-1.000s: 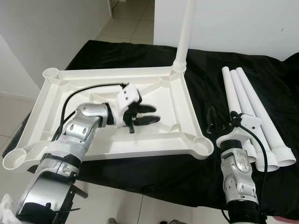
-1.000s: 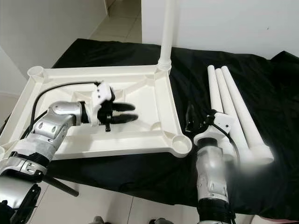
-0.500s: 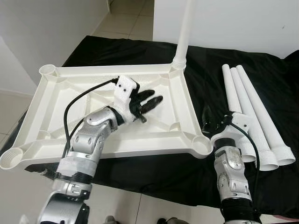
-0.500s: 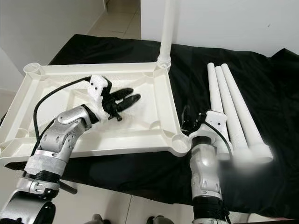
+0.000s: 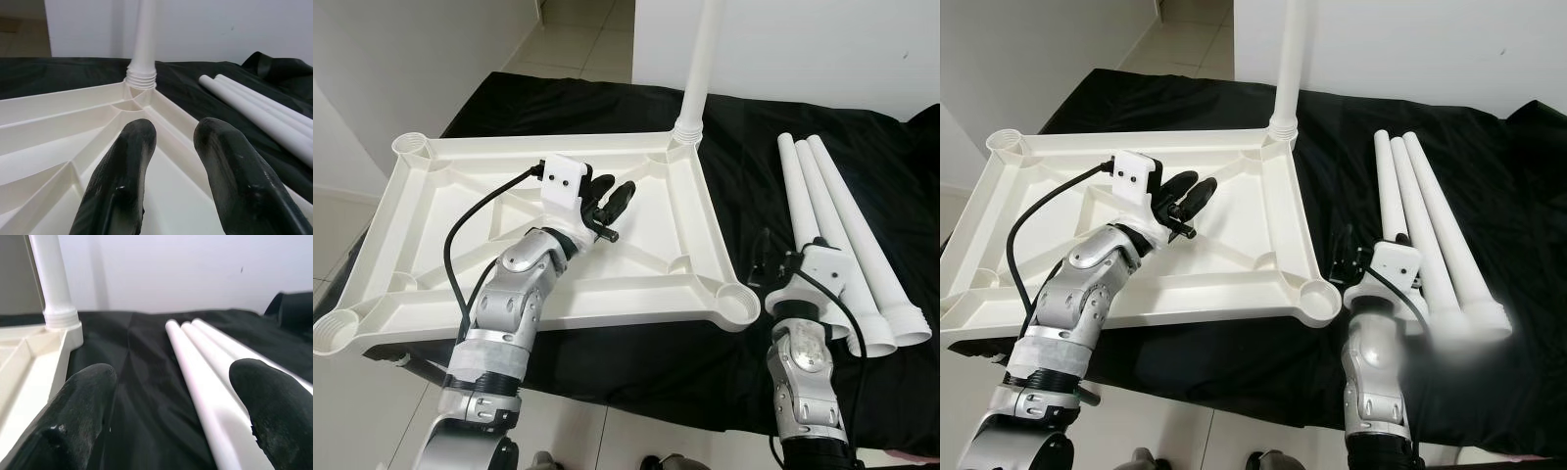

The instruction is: Building children table

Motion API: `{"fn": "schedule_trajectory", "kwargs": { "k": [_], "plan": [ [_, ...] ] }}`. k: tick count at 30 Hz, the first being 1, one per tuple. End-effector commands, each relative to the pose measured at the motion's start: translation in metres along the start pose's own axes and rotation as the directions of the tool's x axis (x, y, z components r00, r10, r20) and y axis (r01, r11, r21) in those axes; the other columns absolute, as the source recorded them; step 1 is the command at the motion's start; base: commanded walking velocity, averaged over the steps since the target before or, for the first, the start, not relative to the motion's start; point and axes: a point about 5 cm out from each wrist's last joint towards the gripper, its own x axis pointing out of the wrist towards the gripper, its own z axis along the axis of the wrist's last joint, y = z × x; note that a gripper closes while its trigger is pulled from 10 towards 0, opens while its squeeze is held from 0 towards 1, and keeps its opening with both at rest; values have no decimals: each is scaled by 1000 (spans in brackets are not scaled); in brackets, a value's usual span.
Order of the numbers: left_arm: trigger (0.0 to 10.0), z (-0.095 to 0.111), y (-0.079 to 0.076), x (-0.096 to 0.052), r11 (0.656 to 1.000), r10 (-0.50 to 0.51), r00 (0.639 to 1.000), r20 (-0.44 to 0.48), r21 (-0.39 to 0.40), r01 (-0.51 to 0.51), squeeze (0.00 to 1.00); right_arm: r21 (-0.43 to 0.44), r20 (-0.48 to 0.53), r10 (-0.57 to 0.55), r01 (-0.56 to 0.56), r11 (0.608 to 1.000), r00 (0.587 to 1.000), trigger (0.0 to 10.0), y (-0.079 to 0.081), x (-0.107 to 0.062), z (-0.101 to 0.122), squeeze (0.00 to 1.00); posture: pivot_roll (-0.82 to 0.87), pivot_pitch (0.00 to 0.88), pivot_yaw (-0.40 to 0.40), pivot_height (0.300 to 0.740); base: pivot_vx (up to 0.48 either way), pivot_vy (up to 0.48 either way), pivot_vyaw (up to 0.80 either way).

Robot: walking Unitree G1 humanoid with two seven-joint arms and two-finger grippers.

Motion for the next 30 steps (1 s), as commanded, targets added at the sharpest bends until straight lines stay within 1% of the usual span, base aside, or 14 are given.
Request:
{"fn": "schedule_trajectory", "kwargs": {
  "k": [1,5,8,9,10,12,13,15,17,18,21,23,26,30],
  "plan": [
    [10000,-1,1,-2,1000,14,1000,-12,10,-14,0,-9,3,1,-1,1000,1000,10000,-1,-4,1,0,-27,124,9,740,0,0,0],
    [10000,-1,-2,-1,1000,15,1000,-12,0,-15,0,-29,18,-25,26,999,1000,10000,-6,-9,5,0,-31,124,5,740,0,0,0],
    [10000,-1,-5,0,1000,14,1000,-15,3,-14,0,-37,10,-55,56,998,998,10000,-10,-20,8,0,-35,128,-1,740,0,0,0],
    [10000,-2,-6,0,1000,14,1000,-19,-4,-14,0,-34,-6,-70,70,997,998,10000,-12,-27,8,0,-35,131,-2,740,0,0,0],
    [10000,-2,-6,0,1000,14,1000,-19,-4,-14,0,-34,-6,-70,70,997,998,10000,-12,-27,8,0,-35,131,-2,740,0,0,0],
    [10000,-3,-7,-1,1000,16,1000,-22,-8,-16,0,-34,-33,-82,81,996,996,10000,-17,-40,7,0,-35,131,-2,740,0,0,0],
    [10000,-3,-7,-1,1000,16,1000,-22,-8,-16,0,-34,-33,-82,81,996,996,10000,-17,-40,7,0,-35,131,-2,740,0,0,0],
    [10000,-4,-9,-1,1000,12,999,-30,-15,-12,0,-40,-74,-95,92,995,993,10000,-24,-50,2,0,-47,137,1,740,0,0,0],
    [10000,-4,-9,-1,1000,12,999,-30,-15,-12,0,-40,-74,-95,92,995,993,10000,-24,-50,2,0,-47,137,1,740,0,0,0],
    [10000,-5,-10,0,1000,7,999,-36,-18,-8,0,-55,-104,-108,103,993,989,10000,-31,-56,-3,0,-54,136,3,740,0,0,0],
    [10000,-5,-10,0,1000,6,999,-38,-18,-7,0,-61,-112,-112,106,993,987,10000,-34,-57,-5,0,-56,137,3,740,0,0,0],
    [10000,-5,-11,1,1000,0,999,-38,-13,-1,0,-68,-127,-122,114,991,984,10000,-41,-57,-8,0,-59,132,3,740,0,0,0],
    [10000,-5,-11,2,1000,0,999,-38,-12,-1,0,-68,-136,-120,112,991,983,10000,-43,-56,-10,0,-61,132,1,740,0,0,0],
    [10000,-5,-12,3,1000,4,999,-35,-17,-4,0,-43,-183,-70,63,997,981,10000,-44,-53,-17,0,-63,130,-2,740,0,0,0]
  ]
}}
